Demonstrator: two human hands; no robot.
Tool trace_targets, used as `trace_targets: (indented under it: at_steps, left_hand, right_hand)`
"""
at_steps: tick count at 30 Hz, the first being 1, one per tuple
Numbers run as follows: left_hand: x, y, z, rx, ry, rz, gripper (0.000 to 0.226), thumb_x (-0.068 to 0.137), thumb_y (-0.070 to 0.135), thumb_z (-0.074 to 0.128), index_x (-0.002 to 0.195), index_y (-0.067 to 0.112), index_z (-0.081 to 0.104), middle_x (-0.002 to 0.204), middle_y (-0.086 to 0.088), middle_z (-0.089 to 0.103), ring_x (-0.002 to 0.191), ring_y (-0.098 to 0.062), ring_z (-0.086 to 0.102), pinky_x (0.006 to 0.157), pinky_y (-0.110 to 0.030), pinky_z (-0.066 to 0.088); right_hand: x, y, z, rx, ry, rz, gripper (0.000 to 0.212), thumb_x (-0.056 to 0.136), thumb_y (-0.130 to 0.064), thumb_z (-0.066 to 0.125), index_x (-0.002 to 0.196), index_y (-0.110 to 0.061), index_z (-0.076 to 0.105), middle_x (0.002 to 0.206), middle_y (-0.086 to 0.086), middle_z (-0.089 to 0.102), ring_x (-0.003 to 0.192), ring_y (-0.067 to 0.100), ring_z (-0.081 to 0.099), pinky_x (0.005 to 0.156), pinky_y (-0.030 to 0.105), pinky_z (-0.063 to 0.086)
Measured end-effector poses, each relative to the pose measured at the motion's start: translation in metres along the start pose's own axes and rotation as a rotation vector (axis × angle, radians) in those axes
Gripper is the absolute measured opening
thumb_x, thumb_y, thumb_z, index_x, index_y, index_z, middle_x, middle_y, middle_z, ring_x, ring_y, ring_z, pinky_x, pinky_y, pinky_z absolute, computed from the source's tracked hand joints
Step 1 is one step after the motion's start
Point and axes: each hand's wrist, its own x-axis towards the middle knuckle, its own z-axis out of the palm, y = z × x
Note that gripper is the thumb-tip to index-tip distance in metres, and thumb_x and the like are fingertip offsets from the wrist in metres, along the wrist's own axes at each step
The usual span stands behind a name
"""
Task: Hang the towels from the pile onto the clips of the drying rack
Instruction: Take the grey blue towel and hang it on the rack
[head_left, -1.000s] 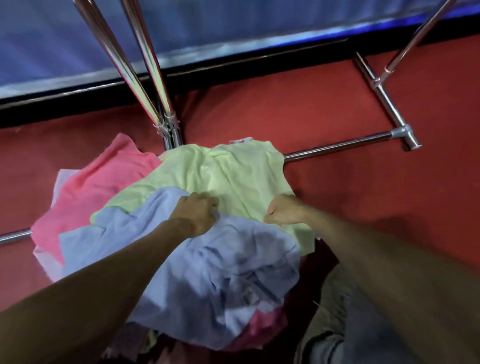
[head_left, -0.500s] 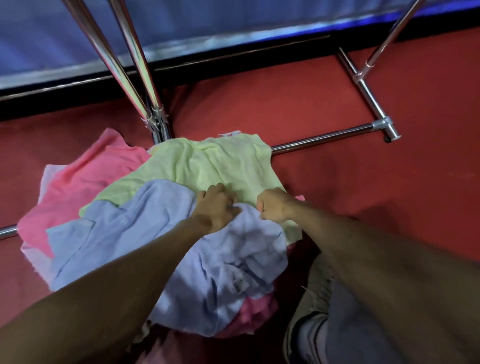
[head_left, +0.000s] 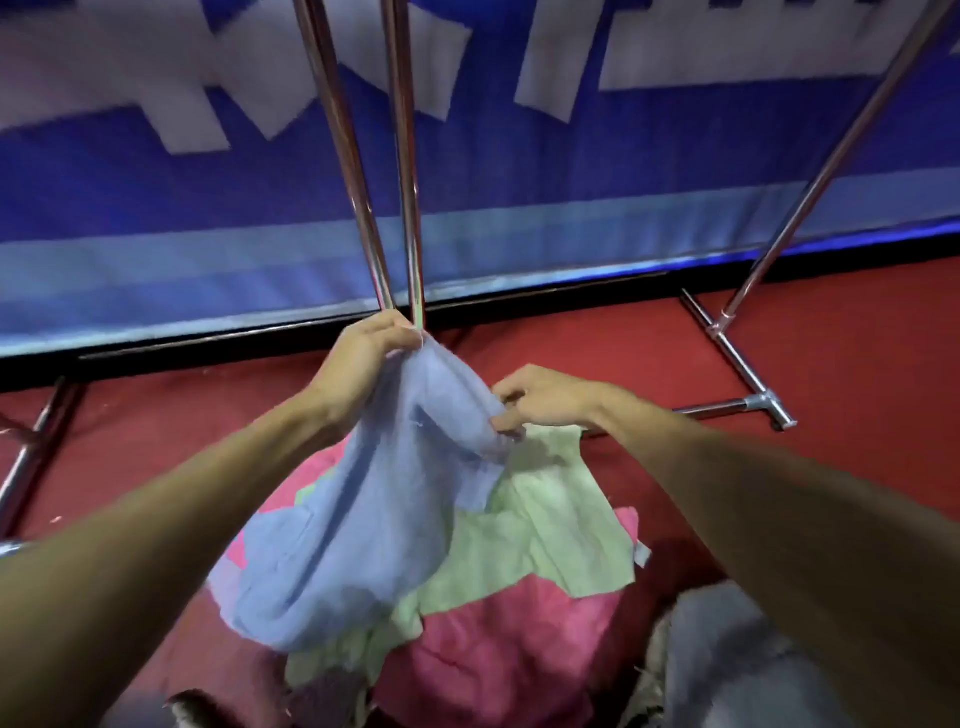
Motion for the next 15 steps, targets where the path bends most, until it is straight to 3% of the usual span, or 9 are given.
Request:
trace_targets:
  at_steps: [4,7,9,12,15]
  left_hand:
    - [-0.027,0.047,-0.047,-0.029,0.162,0.081,0.014,0.083,0.008,0.055,0.07,0.014,0.052,0.052,0.008,0.047,0.05,-0.005,0.042,0.047,-0.017,0.033]
    - [-0.041,0.059,-0.077,-0.026,0.301,0.064,0.021,0.087,0.012,0.053,0.067,0.018,0.048,0.045,0.012,0.038,0.041,-0.004,0.034,0.039,-0.018,0.027]
    - [-0.047,0.056,-0.093,-0.03,0.386,0.031,0.024,0.086,0.015,0.054,0.064,0.021,0.046,0.048,0.008,0.035,0.045,-0.009,0.031,0.043,-0.023,0.024]
    - [-0.049,0.05,-0.101,0.042,0.428,-0.022,0.021,0.085,0.009,0.054,0.066,0.015,0.054,0.05,0.002,0.046,0.047,-0.011,0.041,0.044,-0.022,0.033]
    - [-0.048,0.052,-0.096,0.148,0.402,0.007,0.018,0.083,-0.001,0.055,0.072,0.014,0.056,0.051,0.003,0.055,0.037,0.0,0.045,0.04,-0.011,0.036]
  right_hand:
    - [-0.007,-0.054,-0.02,-0.187,0.176,-0.101,0.025,0.075,-0.021,0.071,0.059,-0.02,0.053,0.059,-0.006,0.046,0.059,0.01,0.039,0.056,0.028,0.035]
    - [-0.013,-0.088,-0.032,-0.349,0.221,-0.176,0.012,0.077,-0.021,0.071,0.071,-0.02,0.061,0.066,0.001,0.054,0.066,0.015,0.044,0.06,0.03,0.035]
    - [-0.014,-0.105,-0.034,-0.378,0.253,-0.209,0.011,0.079,-0.019,0.07,0.074,-0.023,0.061,0.067,0.001,0.055,0.065,0.015,0.044,0.059,0.028,0.034]
    - [-0.013,-0.118,-0.025,-0.214,0.317,-0.253,0.018,0.082,-0.016,0.069,0.071,-0.024,0.056,0.061,-0.01,0.05,0.058,0.004,0.042,0.055,0.021,0.034]
    - [-0.011,-0.137,-0.015,-0.011,0.332,-0.324,0.028,0.086,-0.01,0.064,0.065,-0.021,0.049,0.062,-0.005,0.045,0.054,0.004,0.037,0.051,0.018,0.031]
